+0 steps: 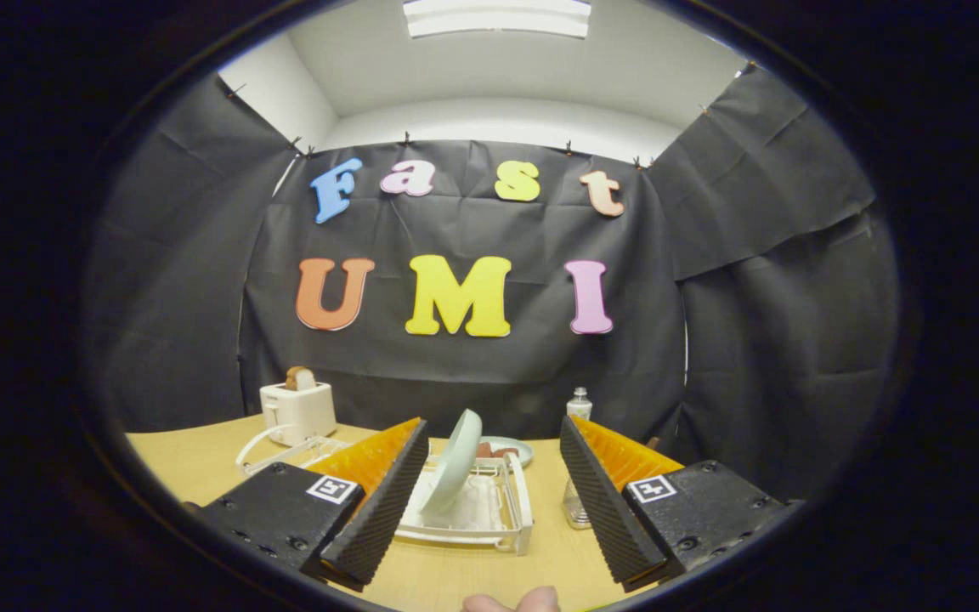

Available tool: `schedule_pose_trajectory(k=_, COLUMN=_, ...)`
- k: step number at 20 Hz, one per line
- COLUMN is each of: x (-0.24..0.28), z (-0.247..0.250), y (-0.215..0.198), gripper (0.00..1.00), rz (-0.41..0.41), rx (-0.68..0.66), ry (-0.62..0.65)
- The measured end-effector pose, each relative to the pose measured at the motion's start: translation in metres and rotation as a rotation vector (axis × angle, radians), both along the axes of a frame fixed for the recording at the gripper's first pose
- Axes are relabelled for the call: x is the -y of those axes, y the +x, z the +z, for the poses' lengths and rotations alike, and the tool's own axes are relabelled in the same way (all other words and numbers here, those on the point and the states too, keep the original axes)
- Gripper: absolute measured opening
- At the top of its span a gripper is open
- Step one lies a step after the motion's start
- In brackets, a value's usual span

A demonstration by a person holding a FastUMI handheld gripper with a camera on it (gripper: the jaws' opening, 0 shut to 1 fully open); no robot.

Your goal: Take the plate from the dish rack, then take the spoon from the basket and place it into the plate.

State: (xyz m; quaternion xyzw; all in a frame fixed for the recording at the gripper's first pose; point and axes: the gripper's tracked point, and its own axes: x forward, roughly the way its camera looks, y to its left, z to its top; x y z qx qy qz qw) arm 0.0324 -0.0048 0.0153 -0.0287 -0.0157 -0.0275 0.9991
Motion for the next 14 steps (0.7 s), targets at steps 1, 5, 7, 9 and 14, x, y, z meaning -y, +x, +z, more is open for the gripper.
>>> schedule_pose_trajectory(k=1, x=-0.002, z=0.002, y=0.009, gripper=1.00, rz=0.005, rx=-0.011, ry=-0.004)
schedule_pose_trajectory(k=5, x=-0.012, z=-0.007, y=0.059, gripper=1.00, rz=0.010, rx=-0.139, ry=0.020)
schedule_pose_trajectory(k=7, x=-0.019, z=-0.018, y=0.088, gripper=1.00, rz=0.010, rx=-0.220, ry=-0.022)
schedule_pose_trajectory(k=9, x=-0.031, z=-0.032, y=0.115, gripper=1.00, rz=0.022, rx=-0.303, ry=-0.051)
schedule_pose_trajectory(k=14, x=-0.029, z=-0.042, y=0.168, gripper=1.00, rz=0.000, rx=-0.462, ry=-0.078)
